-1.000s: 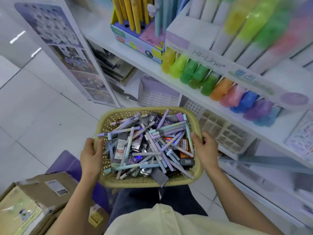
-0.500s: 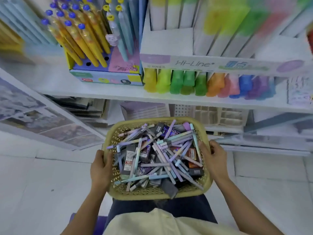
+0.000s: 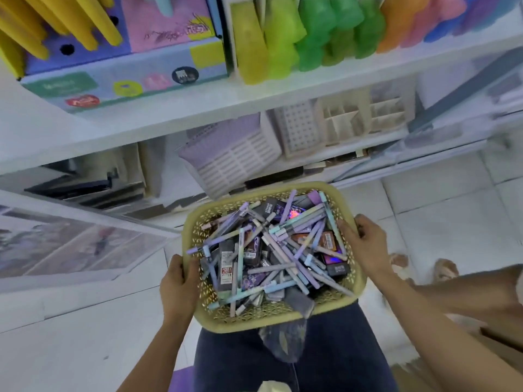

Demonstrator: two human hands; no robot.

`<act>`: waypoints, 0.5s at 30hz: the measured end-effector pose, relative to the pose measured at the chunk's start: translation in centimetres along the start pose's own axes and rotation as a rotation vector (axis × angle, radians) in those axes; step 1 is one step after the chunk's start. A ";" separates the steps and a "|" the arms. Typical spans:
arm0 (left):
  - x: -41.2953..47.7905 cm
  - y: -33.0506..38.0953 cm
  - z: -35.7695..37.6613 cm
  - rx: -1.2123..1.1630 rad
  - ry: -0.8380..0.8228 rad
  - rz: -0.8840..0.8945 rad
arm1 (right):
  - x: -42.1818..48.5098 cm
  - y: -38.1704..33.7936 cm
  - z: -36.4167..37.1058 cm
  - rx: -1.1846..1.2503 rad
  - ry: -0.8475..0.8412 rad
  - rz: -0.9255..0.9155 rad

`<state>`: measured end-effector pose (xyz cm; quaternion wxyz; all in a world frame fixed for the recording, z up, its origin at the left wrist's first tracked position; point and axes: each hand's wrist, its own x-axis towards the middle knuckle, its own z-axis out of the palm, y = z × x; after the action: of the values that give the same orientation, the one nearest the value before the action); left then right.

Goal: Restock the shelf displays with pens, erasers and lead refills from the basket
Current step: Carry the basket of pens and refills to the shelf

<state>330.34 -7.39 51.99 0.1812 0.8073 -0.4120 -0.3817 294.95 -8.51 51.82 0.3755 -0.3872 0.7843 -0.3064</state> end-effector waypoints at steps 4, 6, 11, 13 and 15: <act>1.3 -2.1 4.9 0.011 0.011 -0.024 | 2.6 4.5 1.0 0.020 -0.035 0.023; 1.9 -2.9 7.6 0.006 0.008 -0.041 | 4.3 6.8 1.2 0.014 -0.050 0.029; 5.0 -5.6 14.7 0.059 -0.041 -0.068 | 9.5 13.1 2.3 -0.120 -0.100 0.024; 6.8 -7.1 17.6 0.072 -0.069 -0.070 | 11.6 15.8 3.4 -0.150 -0.111 0.032; 8.9 -8.8 20.5 0.101 -0.084 -0.070 | 13.7 18.7 4.9 -0.176 -0.137 0.042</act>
<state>322.51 -8.85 29.34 0.1095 0.8125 -0.4095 -0.4001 286.24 -11.32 29.98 0.3990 -0.4221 0.7887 -0.2013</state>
